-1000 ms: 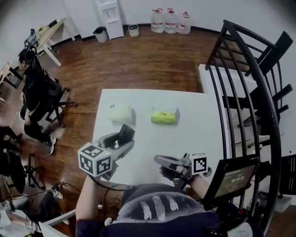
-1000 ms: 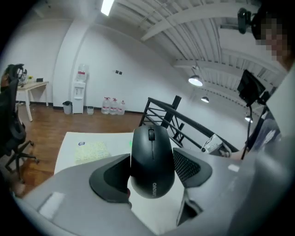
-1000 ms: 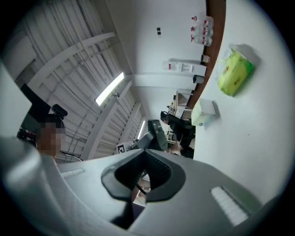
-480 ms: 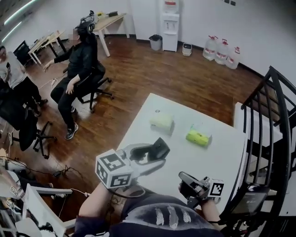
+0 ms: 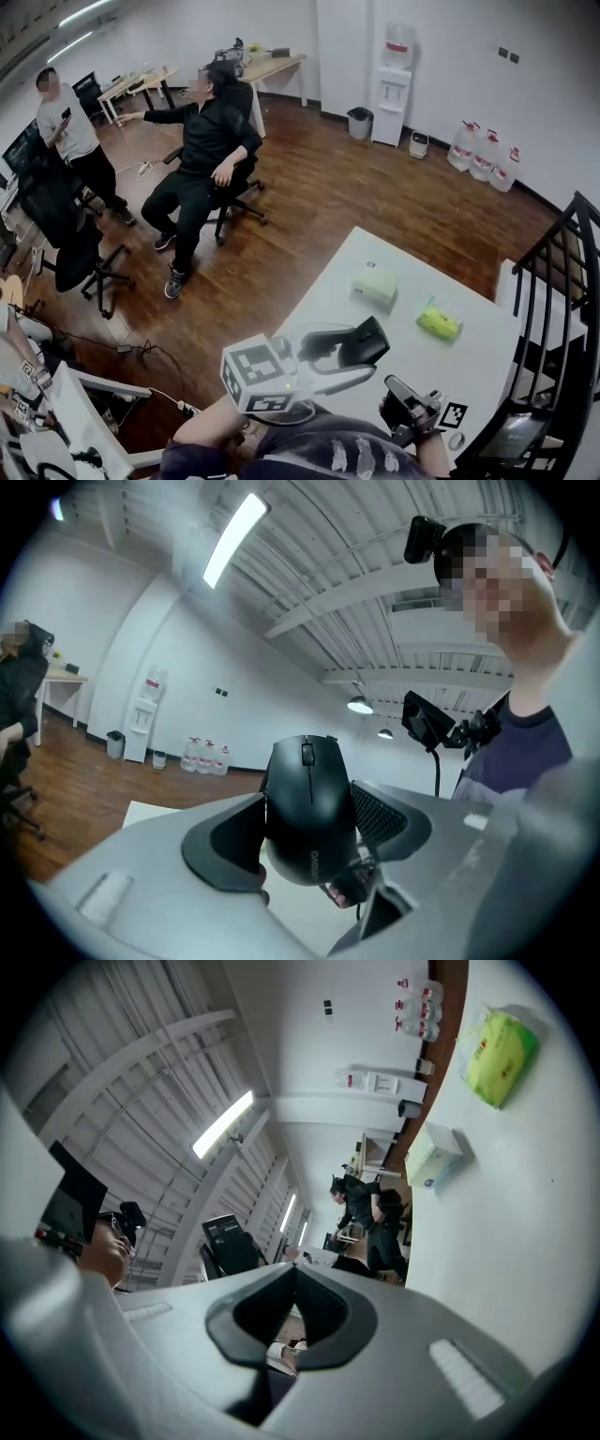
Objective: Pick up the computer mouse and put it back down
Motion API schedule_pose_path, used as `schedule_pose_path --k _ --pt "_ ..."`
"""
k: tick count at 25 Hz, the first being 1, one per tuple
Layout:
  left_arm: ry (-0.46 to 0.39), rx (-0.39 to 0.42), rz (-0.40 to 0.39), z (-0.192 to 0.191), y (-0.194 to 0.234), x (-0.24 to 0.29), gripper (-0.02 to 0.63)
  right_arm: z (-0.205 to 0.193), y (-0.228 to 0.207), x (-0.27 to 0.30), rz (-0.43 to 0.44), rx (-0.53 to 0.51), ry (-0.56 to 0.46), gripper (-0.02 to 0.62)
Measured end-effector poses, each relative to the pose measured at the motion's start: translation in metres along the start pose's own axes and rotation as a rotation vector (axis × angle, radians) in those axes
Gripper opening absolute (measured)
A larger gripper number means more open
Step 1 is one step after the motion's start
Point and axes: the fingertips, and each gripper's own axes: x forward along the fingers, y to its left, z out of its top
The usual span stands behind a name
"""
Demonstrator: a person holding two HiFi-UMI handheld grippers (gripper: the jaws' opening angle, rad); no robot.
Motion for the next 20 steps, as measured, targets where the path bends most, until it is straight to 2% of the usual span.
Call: schedule_pose_path --k 9,15,20 --pt "-0.066 0.0 0.009 0.008 0.004 -0.038 0.307 -0.012 0.0 0.017 0.0 -0.008 -0.014 0.005" --pt "-0.125 0.042 0.016 0.026 -0.009 -0.057 0.305 -0.01 0.001 0.019 0.003 -0.004 -0.023 0.005" --pt "-0.125 0.071 0.055 0.029 -0.014 -0.062 0.305 -0.011 0.002 0.02 0.017 0.007 -0.011 0.005"
